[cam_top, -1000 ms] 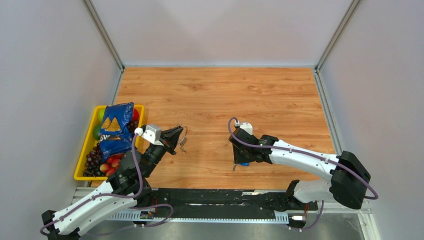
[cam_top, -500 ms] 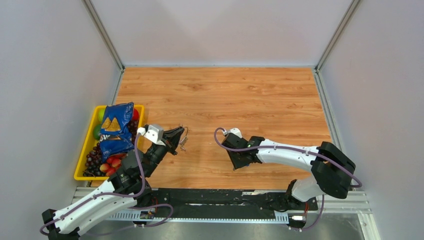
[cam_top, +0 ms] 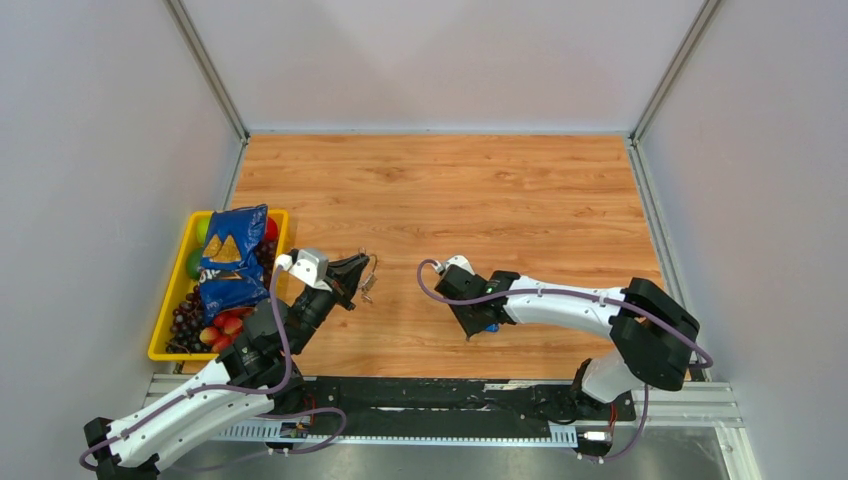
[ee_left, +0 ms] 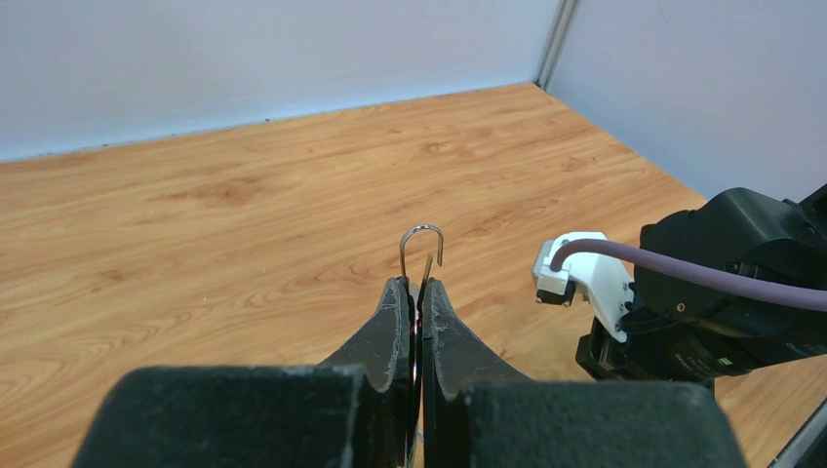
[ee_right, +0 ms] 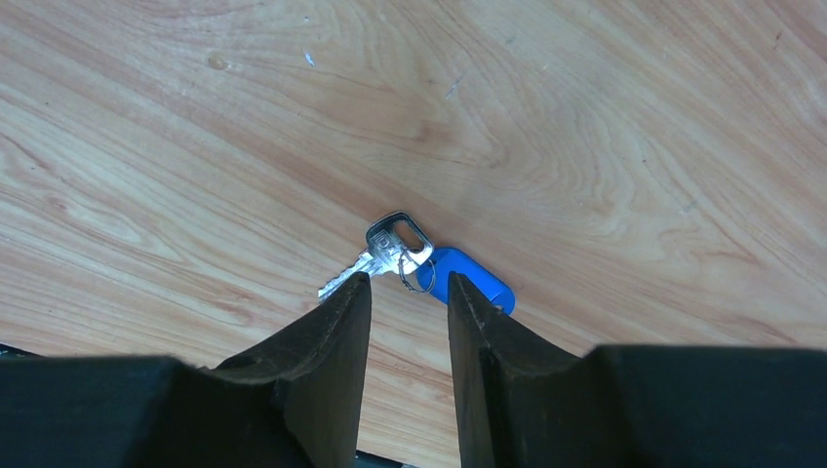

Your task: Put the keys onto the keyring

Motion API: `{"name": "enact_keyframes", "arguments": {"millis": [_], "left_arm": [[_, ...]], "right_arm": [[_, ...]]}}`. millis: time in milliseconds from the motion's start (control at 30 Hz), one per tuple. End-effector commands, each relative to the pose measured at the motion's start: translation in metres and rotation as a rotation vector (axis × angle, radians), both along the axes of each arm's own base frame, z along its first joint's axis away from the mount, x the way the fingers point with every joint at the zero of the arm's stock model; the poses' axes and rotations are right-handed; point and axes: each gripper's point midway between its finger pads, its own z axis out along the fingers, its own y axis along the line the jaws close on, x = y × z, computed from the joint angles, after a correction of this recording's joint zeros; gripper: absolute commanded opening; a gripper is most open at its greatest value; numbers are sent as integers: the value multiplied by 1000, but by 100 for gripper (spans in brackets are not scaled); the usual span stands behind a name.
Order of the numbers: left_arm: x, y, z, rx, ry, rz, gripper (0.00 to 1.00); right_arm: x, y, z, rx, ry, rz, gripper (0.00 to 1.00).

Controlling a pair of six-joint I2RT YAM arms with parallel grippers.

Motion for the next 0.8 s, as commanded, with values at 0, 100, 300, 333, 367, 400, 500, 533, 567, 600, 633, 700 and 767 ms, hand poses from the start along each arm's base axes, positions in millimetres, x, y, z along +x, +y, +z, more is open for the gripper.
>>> {"name": "enact_keyframes", "arguments": {"millis": [0, 100, 300, 333, 367, 400, 500, 533, 567, 600, 633, 700, 767], "left_arm": [[0, 0, 13, -40, -32, -2, 0], [0, -1, 12, -39, -31, -1, 0], [1, 0, 12, -38, -30, 2, 0], [1, 0, 12, -38, -30, 2, 0], [1, 0, 12, -38, -31, 3, 0], [1, 0, 12, -38, -31, 4, 0], [1, 0, 12, -37, -31, 4, 0], [1, 0, 12, -37, -30, 5, 0], [1, 1, 12, -38, -31, 6, 0], [1, 1, 12, -38, -31, 6, 0], [1, 1, 12, -37, -30, 7, 0], [1, 1, 12, -37, -30, 7, 0], [1, 1, 12, -38, -31, 8, 0]], "right_arm": [[10, 8, 7, 12, -44, 10, 37], [10, 6, 5, 0, -43, 9, 37], [9, 4, 1, -14, -35, 9, 36], [9, 5, 1, -14, -35, 11, 35], [9, 5, 0, -17, -33, 11, 35], [9, 5, 0, -17, -32, 10, 35], [9, 4, -2, -24, -30, 11, 33], [9, 4, -3, -26, -30, 10, 33], [10, 4, -2, -26, -31, 10, 31], [10, 4, -2, -27, -33, 9, 30], [10, 3, -2, -28, -34, 8, 29], [10, 3, -3, -30, -32, 7, 28], [10, 3, -4, -33, -32, 7, 27]]}}
